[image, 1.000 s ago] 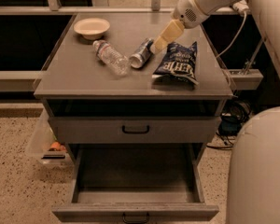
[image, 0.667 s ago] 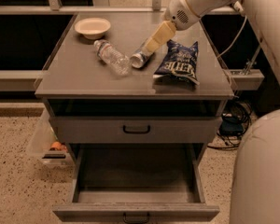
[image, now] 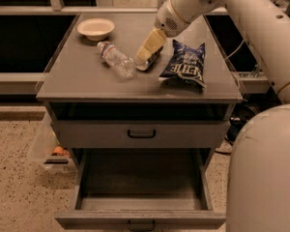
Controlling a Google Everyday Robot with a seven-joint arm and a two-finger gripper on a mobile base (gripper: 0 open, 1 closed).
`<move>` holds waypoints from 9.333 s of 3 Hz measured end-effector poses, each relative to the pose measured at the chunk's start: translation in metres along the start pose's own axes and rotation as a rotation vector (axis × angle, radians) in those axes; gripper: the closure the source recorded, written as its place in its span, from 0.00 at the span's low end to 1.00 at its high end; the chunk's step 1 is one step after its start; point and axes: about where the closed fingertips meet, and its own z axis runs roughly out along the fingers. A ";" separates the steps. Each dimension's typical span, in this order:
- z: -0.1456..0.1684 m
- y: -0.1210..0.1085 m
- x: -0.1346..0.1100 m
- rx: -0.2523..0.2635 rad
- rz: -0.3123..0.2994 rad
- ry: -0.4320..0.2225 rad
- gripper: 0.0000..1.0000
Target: Place water bottle into middle drawer
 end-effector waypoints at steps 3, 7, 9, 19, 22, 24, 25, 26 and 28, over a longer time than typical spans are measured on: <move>0.062 -0.025 -0.004 -0.035 -0.006 0.068 0.00; 0.056 -0.016 -0.021 -0.073 0.045 0.017 0.00; 0.057 0.010 -0.036 -0.096 0.050 0.022 0.00; 0.121 -0.042 -0.024 0.105 0.024 0.252 0.00; 0.137 -0.059 -0.049 0.120 -0.087 0.265 0.00; 0.143 -0.065 -0.078 0.135 -0.201 0.265 0.00; 0.150 -0.059 -0.085 0.103 -0.232 0.252 0.00; 0.165 -0.046 -0.080 0.024 -0.227 0.225 0.00; 0.182 -0.035 -0.075 -0.044 -0.211 0.197 0.18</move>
Offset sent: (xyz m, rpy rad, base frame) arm 0.0586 0.0334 -0.0357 -0.0926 0.0199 0.0302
